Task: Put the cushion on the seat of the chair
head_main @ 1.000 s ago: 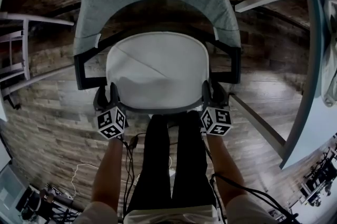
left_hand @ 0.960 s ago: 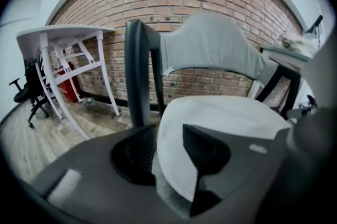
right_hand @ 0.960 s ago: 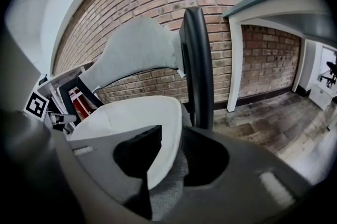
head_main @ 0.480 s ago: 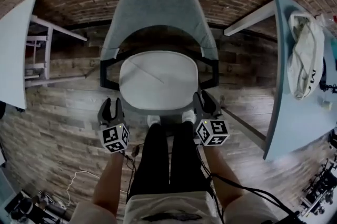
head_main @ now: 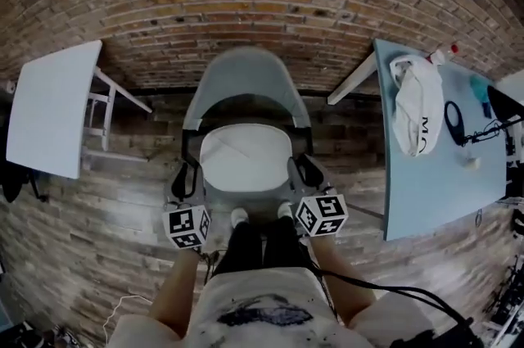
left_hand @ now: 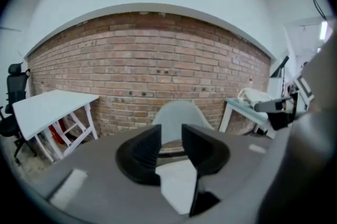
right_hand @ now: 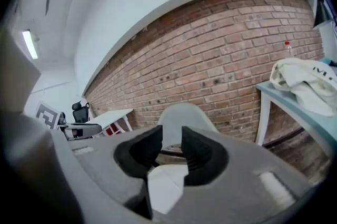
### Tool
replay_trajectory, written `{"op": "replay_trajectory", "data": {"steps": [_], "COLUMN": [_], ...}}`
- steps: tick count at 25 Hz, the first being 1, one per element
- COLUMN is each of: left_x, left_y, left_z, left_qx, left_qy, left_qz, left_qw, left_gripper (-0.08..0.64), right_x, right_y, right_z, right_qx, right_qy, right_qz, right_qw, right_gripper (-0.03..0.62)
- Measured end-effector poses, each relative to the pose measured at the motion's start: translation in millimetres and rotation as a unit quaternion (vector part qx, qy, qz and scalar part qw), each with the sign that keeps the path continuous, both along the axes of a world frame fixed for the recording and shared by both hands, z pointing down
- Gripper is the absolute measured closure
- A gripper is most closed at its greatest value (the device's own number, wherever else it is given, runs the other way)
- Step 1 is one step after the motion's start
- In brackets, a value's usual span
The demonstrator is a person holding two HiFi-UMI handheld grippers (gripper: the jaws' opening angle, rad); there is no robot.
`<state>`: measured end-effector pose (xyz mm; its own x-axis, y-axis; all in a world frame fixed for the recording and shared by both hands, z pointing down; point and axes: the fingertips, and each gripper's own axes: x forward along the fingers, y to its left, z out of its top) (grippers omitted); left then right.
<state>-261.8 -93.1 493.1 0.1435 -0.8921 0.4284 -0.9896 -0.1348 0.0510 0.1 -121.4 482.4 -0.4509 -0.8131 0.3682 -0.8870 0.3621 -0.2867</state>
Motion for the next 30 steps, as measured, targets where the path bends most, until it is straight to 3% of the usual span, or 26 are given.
{"op": "replay_trajectory", "data": {"steps": [4,7,15,23,30], "left_x": [17.7,27.3,44.0,47.9,50.2], "left_y": [-5.6,-0.7,11.6,17.5,13.3], "left_z": [-66.5,-103.7,-177.2,-200.6,-200.0], "left_qx": [0.045,0.059,0.109,0.126,0.123], "left_qy": [0.016,0.019,0.032,0.024,0.020], "left_qz": [0.026,0.042,0.046,0.050,0.054], "left_qw": [0.9985,0.9972,0.9925,0.9905,0.9907], "left_gripper": [0.456,0.463,0.490,0.569,0.569], "right_x": [-1.8,-3.6,5.2,1.5,-5.3], "right_y": [0.6,10.4,26.6,32.0,30.3], "right_z": [-66.7,-107.4,-186.1,-212.1,-208.0], "right_qx": [0.045,0.070,0.125,0.150,0.146], "right_qy": [-0.005,-0.013,-0.007,0.003,0.010], "right_qz": [0.007,0.009,0.009,0.000,-0.008], "right_qw": [0.999,0.997,0.992,0.989,0.989], "right_gripper": [0.484,0.520,0.589,0.594,0.595]}}
